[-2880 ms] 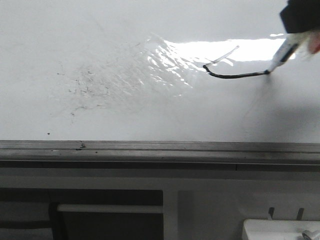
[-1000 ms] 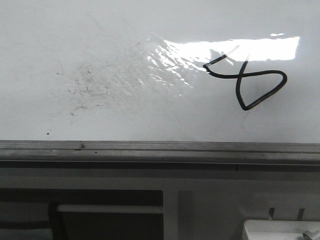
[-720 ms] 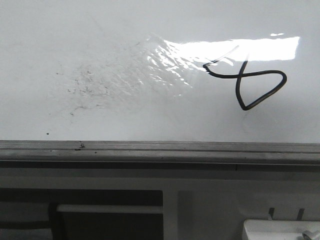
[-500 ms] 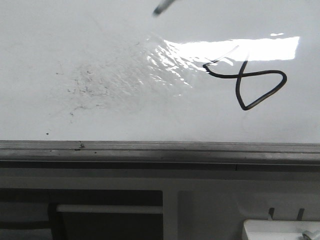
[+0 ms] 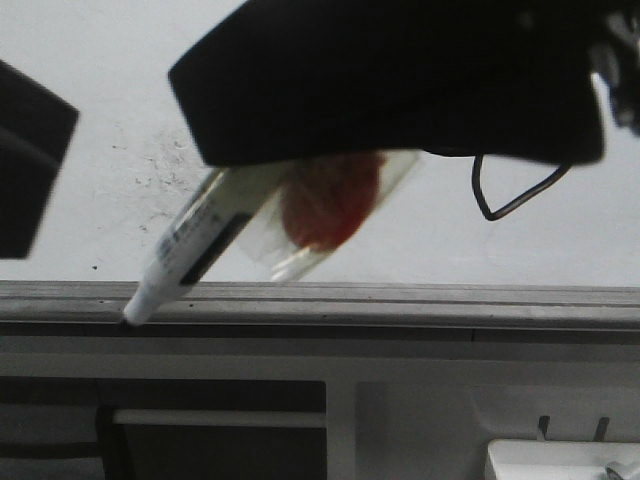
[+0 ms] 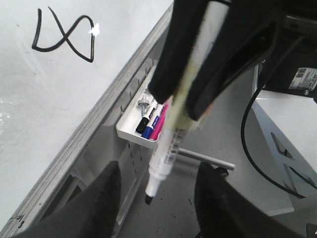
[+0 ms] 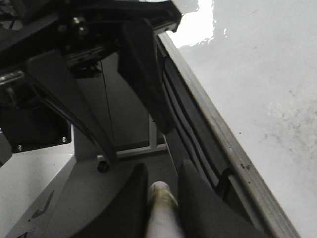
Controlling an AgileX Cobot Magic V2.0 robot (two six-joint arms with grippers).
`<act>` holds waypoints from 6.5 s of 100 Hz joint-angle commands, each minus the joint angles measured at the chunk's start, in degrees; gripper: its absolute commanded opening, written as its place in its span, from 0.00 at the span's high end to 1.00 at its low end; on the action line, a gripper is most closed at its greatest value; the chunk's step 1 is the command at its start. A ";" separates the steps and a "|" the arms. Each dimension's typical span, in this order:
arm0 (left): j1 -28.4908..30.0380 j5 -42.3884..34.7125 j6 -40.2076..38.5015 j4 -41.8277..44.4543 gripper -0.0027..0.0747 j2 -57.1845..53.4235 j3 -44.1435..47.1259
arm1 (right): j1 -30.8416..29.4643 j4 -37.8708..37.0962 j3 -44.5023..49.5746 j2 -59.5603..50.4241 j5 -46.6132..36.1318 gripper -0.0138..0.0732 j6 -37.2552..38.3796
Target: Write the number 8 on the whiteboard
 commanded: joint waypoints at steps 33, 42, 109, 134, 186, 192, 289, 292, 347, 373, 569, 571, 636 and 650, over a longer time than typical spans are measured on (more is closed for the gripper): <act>-0.49 5.47 12.51 -13.62 0.60 11.11 -4.84 | -0.16 0.19 -1.50 0.78 6.79 0.92 -0.54; -0.49 6.31 12.51 -13.62 0.67 12.20 -4.84 | -0.16 0.19 -1.50 0.78 6.79 0.92 -0.54; -0.49 6.53 12.14 -15.75 0.99 11.08 -4.51 | -0.16 3.07 -1.50 -1.03 -0.46 0.29 2.57; 2.92 0.04 11.83 -20.39 0.99 5.95 1.18 | -0.16 3.07 -1.50 -15.60 -17.85 0.33 3.53; 1.56 -20.11 12.52 -32.63 0.99 12.73 0.69 | -0.16 2.96 -1.50 -33.38 -29.43 0.91 3.53; 0.59 -24.50 12.52 -33.18 0.99 13.60 -0.25 | -0.16 2.96 -1.50 -33.38 -29.43 0.91 3.53; -5.19 -52.78 12.18 -34.81 0.99 31.56 -11.44 | -0.16 2.96 -1.50 -33.38 -29.23 0.91 3.53; -5.19 -52.78 12.18 -34.81 0.99 31.82 -11.44 | -0.16 2.96 -1.50 -33.38 -29.23 0.91 3.53; -5.19 -52.88 11.81 -39.79 0.32 30.97 -11.44 | -0.16 2.96 -1.50 -33.38 -29.23 0.91 3.53; -6.70 -47.01 11.81 -50.75 0.32 17.96 -10.97 | -0.16 2.96 0.80 -33.38 -29.07 0.91 3.53; 35.28 -26.23 -60.31 57.41 0.99 -46.43 30.68 | -0.16 2.96 11.14 -33.38 -22.49 0.91 3.53; 35.77 -25.91 -60.31 56.49 0.99 -46.88 31.26 | -0.16 2.96 11.14 -33.38 -22.49 0.91 3.53; 40.01 -12.57 -62.17 53.19 0.99 -48.03 33.09 | -0.16 2.96 11.14 -33.38 -22.29 0.91 3.53; 40.01 -12.57 -62.17 53.19 0.99 -48.03 33.09 | -0.16 2.96 11.14 -33.38 -22.29 0.91 3.53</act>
